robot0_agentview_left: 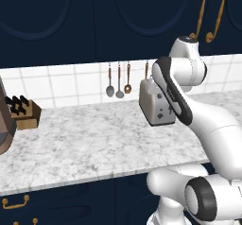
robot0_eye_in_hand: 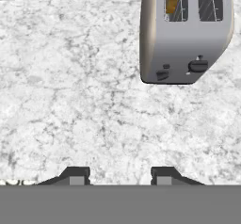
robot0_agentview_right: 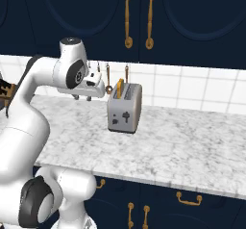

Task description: Start the toaster. Once the lever pops up, take the bread to the plate on the dining counter.

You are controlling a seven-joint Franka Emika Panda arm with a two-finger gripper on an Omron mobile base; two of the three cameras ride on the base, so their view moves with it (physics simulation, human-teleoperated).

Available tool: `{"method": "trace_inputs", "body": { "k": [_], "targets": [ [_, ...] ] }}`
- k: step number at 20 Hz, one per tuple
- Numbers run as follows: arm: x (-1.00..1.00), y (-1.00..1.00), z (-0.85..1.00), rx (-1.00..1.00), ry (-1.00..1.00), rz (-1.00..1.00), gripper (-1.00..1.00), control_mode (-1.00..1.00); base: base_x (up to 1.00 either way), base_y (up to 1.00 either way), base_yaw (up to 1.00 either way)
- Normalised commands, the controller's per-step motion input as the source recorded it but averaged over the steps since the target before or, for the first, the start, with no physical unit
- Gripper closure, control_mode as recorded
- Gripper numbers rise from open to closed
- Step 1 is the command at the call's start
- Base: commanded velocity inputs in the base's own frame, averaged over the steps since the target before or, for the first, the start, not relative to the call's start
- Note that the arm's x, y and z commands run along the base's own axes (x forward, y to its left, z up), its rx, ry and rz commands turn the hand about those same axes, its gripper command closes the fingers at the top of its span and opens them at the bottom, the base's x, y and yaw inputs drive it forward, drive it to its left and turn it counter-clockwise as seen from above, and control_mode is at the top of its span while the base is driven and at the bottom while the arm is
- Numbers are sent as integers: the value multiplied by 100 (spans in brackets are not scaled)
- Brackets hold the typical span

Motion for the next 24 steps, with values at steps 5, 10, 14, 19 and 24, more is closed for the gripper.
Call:
{"method": "trace_inputs", "body": {
  "k": [5, 10, 14, 19, 24],
  "targets": [
    [0, -41, 0, 2, -4, 0, -100, -100, 0, 0, 0],
    [0, -63, -1, 0, 0, -1, -100, -100, 0, 0, 0],
    [8, -45, -15, 0, 0, -2, 100, -100, 0, 0, 0],
    [24, -29, -29, 0, -2, 0, 100, -100, 0, 0, 0],
    [39, -27, -40, 0, -9, 0, 100, -100, 0, 0, 0]
  ]
}}
